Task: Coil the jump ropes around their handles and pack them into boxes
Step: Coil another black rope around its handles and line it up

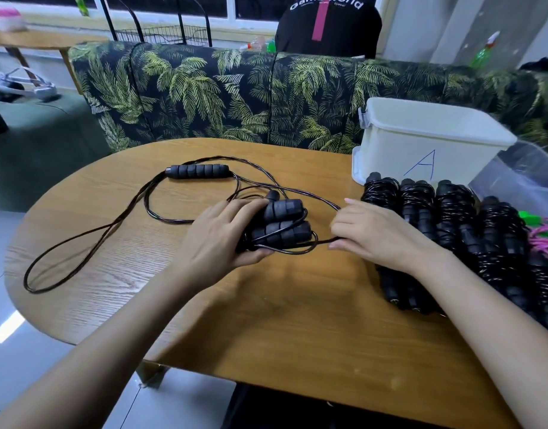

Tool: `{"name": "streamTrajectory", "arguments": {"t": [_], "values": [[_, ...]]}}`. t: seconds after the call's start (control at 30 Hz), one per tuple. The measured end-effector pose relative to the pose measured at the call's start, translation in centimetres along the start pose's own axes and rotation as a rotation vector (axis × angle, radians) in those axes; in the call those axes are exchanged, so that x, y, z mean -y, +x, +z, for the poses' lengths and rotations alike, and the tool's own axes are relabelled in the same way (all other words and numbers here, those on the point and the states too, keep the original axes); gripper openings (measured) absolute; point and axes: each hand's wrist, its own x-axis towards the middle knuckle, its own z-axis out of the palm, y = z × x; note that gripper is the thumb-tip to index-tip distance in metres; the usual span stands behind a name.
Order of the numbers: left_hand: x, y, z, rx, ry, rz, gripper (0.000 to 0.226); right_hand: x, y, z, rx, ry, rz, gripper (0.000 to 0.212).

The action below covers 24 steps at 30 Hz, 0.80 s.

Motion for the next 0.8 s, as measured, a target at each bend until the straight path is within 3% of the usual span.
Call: {"name": "streamTrajectory", "arguments": {"t": [0.23, 0.43, 0.8], "values": [[1.0, -0.5, 0.0, 0.006, 0.007, -0.018, 0.075, -0.6, -1.0, -0.6, -0.093, -0.031, 0.137, 0.051], [1.3, -0.7, -0.6, -0.015, 0.027, -0.018, 0.075, -1.5, -0.2, -0.1, -0.05, 0.235, 0.298, 0.036], [-4.1, 0.6, -1.0, 0.017, 0.19, 0.316, 0.079, 0.4, 6.6, -0.7, -0.187, 0.116, 0.411, 0.028]]}}
